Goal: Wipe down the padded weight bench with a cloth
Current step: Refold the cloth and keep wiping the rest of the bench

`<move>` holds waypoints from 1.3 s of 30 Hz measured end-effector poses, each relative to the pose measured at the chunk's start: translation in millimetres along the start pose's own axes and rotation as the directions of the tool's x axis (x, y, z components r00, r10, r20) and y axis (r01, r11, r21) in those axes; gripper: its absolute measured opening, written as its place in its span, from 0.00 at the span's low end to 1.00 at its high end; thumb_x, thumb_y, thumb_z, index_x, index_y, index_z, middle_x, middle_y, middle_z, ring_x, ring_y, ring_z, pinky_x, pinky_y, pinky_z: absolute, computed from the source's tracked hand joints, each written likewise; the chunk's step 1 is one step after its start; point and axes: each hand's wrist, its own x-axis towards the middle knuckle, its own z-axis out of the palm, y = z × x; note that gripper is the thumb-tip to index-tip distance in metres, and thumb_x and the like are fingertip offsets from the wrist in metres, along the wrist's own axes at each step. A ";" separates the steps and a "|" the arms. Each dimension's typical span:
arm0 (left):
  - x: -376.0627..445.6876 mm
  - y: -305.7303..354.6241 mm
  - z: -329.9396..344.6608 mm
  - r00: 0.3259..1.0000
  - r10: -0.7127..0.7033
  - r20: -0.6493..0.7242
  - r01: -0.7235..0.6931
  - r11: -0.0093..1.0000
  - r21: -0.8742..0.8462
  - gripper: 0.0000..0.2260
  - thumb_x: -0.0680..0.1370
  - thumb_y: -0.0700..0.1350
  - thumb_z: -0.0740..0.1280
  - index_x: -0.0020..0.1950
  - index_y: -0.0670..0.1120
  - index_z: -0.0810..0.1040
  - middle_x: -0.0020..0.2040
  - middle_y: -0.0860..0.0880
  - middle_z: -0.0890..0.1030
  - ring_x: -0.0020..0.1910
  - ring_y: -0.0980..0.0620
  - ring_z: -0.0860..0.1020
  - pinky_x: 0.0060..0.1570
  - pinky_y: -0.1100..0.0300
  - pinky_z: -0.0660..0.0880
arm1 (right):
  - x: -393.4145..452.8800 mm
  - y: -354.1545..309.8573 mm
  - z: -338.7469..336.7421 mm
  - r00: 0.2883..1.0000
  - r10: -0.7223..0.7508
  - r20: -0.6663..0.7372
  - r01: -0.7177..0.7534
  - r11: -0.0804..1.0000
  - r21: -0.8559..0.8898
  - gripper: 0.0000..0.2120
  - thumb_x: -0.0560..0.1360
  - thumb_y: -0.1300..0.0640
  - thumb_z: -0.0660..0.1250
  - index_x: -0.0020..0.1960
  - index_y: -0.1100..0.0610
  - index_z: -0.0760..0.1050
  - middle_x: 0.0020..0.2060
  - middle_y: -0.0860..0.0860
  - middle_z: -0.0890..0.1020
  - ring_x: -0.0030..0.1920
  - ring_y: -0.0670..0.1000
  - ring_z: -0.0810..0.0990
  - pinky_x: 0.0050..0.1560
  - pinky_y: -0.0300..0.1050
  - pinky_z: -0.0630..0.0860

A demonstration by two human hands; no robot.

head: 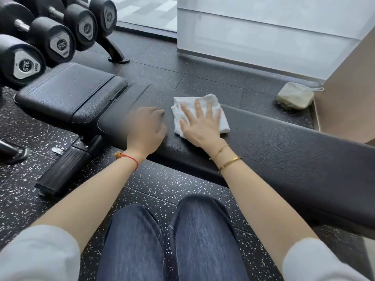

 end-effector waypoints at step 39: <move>-6.1 63.9 19.1 1.000 -0.004 0.000 0.004 0.996 -0.085 0.15 0.77 0.48 0.63 0.63 0.49 0.78 0.66 0.50 0.76 0.69 0.48 0.68 0.73 0.39 0.54 | -63.0 43.0 5.4 0.995 0.070 -0.070 -0.070 0.998 0.002 0.26 0.82 0.40 0.45 0.79 0.37 0.46 0.80 0.52 0.45 0.78 0.63 0.39 0.74 0.65 0.33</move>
